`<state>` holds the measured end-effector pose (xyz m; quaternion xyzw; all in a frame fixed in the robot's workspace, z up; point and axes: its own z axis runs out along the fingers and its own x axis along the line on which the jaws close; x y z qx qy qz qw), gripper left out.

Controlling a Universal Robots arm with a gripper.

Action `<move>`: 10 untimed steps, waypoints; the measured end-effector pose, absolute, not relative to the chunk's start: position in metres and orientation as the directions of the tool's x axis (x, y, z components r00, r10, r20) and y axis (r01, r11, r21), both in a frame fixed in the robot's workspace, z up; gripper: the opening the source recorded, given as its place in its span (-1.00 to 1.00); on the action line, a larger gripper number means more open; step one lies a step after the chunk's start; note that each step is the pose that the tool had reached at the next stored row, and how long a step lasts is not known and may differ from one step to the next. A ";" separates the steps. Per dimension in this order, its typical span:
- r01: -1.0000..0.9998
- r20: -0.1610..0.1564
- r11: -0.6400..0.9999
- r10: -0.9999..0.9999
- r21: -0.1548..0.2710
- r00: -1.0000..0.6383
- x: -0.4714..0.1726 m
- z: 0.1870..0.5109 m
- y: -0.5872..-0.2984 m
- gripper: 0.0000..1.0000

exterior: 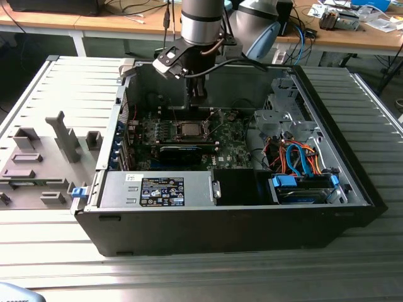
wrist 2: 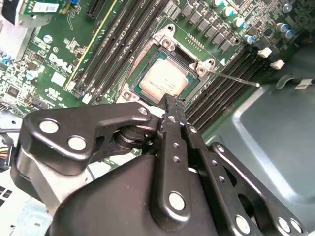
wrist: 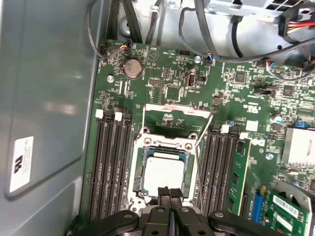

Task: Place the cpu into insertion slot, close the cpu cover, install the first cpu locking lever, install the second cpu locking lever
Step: 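Place the cpu into insertion slot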

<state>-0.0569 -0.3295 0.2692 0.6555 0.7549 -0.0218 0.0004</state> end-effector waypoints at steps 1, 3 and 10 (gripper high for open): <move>0.990 -0.029 0.140 0.990 -0.032 -0.141 -0.057 0.270 -0.330 -0.79; 0.990 -0.029 0.140 0.990 -0.032 -0.141 -0.057 0.271 -0.329 -0.79; 0.990 -0.029 0.140 0.990 -0.032 -0.141 -0.057 0.271 -0.330 -0.79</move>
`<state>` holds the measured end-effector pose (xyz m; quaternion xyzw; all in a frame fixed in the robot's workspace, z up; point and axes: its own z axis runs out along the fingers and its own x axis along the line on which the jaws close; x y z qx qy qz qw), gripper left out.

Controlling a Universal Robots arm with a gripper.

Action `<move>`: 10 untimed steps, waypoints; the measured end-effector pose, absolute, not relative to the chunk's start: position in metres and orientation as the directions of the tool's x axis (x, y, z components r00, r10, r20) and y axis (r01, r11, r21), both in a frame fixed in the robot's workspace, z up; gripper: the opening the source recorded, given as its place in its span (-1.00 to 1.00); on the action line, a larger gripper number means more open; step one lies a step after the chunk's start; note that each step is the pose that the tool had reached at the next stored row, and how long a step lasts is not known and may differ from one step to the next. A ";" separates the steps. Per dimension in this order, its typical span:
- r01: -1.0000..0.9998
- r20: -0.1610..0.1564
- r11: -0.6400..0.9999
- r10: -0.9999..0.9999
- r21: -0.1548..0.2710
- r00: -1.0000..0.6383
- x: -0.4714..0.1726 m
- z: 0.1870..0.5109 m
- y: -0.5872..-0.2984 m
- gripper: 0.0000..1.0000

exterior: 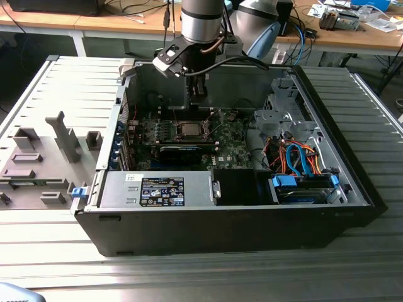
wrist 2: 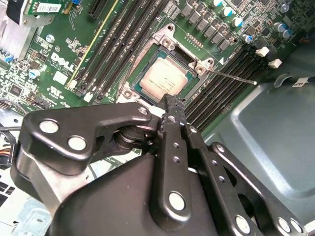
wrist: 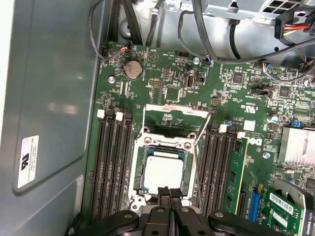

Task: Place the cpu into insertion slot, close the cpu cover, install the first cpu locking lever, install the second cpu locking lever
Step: 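Place the cpu into insertion slot, then close the cpu cover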

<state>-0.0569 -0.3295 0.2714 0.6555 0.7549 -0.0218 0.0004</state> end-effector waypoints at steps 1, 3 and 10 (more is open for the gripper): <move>0.990 -0.029 0.140 0.990 -0.032 -0.141 -0.057 0.271 -0.330 -0.79; 0.990 -0.029 0.140 0.990 -0.032 -0.141 -0.057 0.271 -0.330 -0.79; 0.990 -0.030 0.140 0.990 -0.032 -0.141 -0.049 0.272 -0.330 -0.79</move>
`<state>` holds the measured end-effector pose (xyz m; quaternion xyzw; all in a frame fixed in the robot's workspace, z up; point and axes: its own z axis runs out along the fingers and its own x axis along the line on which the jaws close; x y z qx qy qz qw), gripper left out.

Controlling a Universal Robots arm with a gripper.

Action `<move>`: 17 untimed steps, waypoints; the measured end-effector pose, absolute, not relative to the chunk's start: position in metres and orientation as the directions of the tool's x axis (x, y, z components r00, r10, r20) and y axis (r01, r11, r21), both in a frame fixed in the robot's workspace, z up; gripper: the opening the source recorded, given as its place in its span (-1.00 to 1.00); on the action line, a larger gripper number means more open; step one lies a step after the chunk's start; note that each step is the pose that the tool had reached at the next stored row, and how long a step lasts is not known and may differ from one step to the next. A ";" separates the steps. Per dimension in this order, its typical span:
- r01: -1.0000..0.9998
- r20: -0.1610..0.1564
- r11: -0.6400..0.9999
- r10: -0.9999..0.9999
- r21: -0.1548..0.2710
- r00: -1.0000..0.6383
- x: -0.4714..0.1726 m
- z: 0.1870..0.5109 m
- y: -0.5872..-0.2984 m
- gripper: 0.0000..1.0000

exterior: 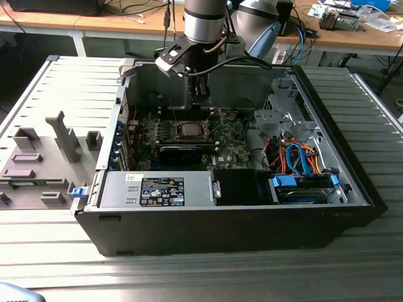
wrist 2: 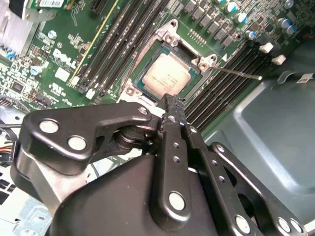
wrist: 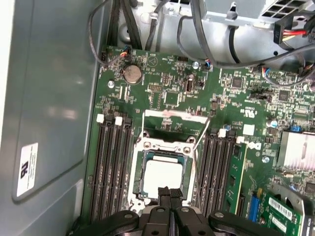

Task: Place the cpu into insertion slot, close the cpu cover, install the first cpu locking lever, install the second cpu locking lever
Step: 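Close the cpu cover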

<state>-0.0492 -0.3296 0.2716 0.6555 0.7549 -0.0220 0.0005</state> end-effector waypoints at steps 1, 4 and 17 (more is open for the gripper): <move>0.990 -0.030 0.140 0.990 -0.032 -0.141 -0.048 0.272 -0.330 -0.79; 0.990 -0.030 0.140 0.990 -0.032 -0.141 -0.042 0.272 -0.330 -0.79; 0.990 -0.030 0.140 0.990 -0.032 -0.141 -0.028 0.272 -0.330 -0.79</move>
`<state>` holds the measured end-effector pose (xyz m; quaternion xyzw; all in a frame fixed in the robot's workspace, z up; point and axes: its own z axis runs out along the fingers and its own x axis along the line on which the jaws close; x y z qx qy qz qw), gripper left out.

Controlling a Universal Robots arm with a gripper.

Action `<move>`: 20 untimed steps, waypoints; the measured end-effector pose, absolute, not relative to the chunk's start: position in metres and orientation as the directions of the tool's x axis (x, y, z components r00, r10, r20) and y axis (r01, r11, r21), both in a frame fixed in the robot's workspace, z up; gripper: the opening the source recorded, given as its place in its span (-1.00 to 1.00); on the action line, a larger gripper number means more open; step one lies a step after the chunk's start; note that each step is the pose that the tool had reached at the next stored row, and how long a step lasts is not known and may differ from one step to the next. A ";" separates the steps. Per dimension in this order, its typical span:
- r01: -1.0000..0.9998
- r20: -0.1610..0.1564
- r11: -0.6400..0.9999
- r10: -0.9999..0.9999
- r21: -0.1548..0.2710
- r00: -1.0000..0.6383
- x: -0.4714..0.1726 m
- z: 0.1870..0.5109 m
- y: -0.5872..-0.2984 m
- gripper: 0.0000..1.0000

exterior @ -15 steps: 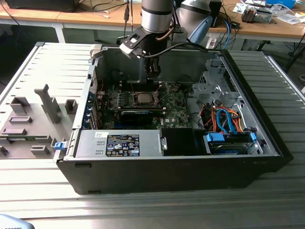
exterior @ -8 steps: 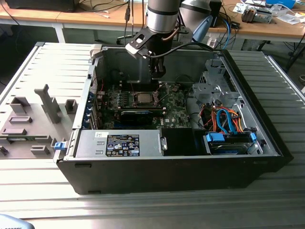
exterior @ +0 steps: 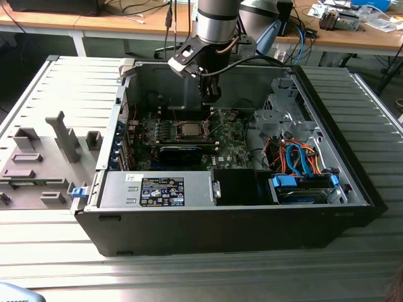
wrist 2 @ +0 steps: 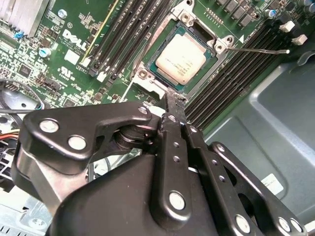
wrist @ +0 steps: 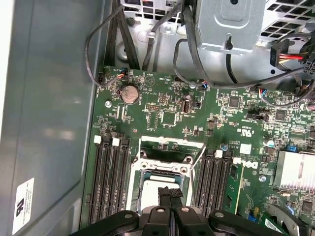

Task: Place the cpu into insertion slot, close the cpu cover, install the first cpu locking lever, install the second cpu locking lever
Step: 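Close the cpu cover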

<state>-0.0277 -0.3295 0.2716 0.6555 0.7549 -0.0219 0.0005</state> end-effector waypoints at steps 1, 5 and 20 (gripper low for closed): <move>0.990 -0.030 0.140 0.990 -0.032 -0.141 -0.027 0.272 -0.330 -0.79; 0.990 -0.029 0.140 0.990 -0.032 -0.141 -0.026 0.272 -0.330 -0.79; 0.990 -0.030 0.140 0.990 -0.032 -0.141 -0.020 0.272 -0.330 -0.79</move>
